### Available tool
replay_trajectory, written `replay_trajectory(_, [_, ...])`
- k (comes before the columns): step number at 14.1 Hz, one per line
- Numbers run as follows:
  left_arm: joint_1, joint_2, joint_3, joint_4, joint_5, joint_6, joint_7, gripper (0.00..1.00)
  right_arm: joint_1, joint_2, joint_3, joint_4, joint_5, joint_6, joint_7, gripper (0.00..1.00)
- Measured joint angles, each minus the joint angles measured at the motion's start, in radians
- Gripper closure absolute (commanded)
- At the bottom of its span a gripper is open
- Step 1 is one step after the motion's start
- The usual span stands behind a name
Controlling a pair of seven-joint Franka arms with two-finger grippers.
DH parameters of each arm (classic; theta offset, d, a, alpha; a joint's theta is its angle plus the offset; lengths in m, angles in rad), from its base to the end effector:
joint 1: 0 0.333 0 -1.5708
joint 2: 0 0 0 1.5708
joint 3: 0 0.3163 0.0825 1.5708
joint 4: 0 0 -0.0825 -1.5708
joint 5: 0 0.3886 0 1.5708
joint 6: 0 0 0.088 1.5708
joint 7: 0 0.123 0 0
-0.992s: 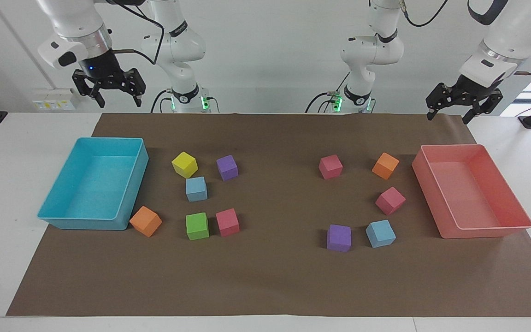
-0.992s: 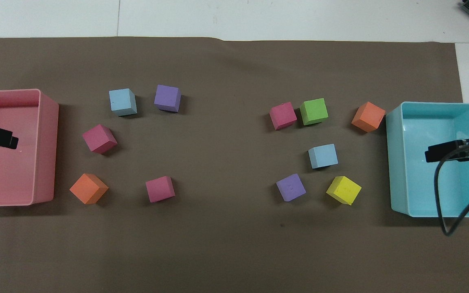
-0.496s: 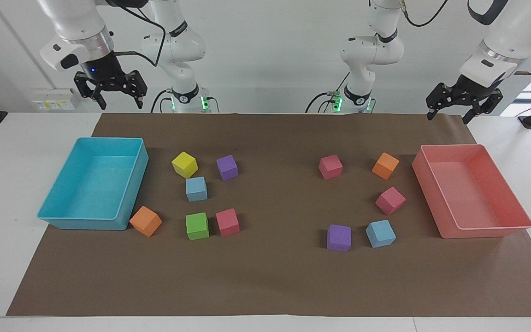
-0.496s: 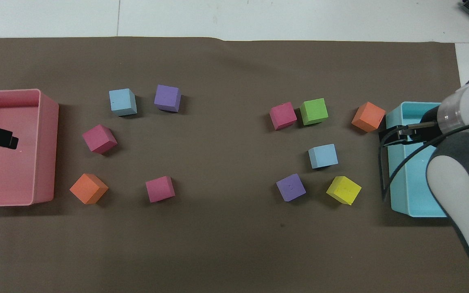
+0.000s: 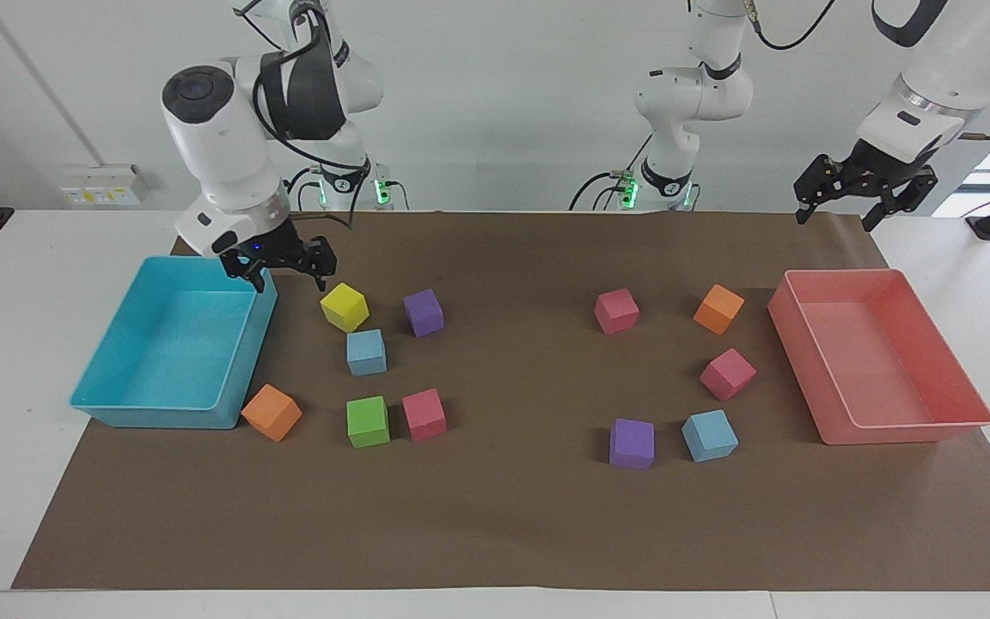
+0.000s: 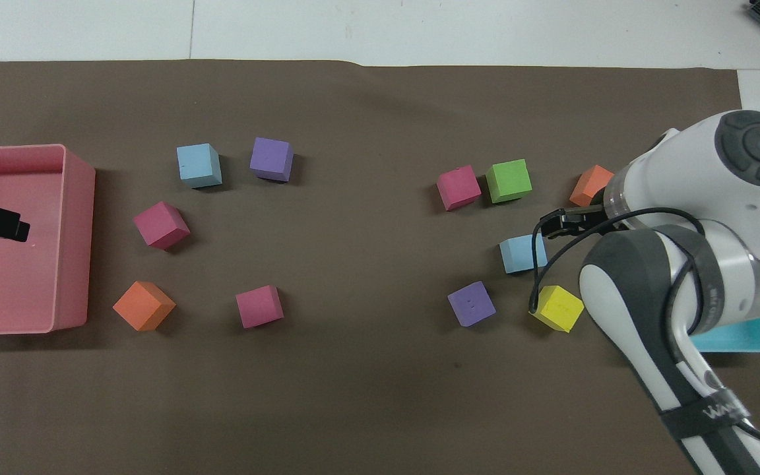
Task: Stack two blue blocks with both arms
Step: 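Reach the right gripper down to the light-blue cube near the blue bin, then close the right gripper on the light-blue cube and lift it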
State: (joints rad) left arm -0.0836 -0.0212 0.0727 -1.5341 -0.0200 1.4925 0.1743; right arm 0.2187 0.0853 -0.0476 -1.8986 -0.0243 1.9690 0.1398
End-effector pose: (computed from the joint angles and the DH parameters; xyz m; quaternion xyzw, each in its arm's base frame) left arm 0.5444 -0.0081 0.6311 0.9955 -0.0932 -0.0093 0.0115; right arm 0.5760 0.0981 0.4365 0.9997 0.0205 -0.0053 0.0142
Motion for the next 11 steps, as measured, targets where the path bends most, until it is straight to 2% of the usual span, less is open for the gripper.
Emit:
replay_trajectory(7, [0.000,0.000,0.000,0.000,0.000,0.000,0.000,0.00,0.029,0.077,0.001,-0.129,0.005,0.205,0.000,0.00])
replay_trajectory(11, [0.000,0.000,0.000,0.000,0.000,0.000,0.000,0.00,0.029,0.104,0.001,-0.164,0.034,0.258,-0.001,0.00])
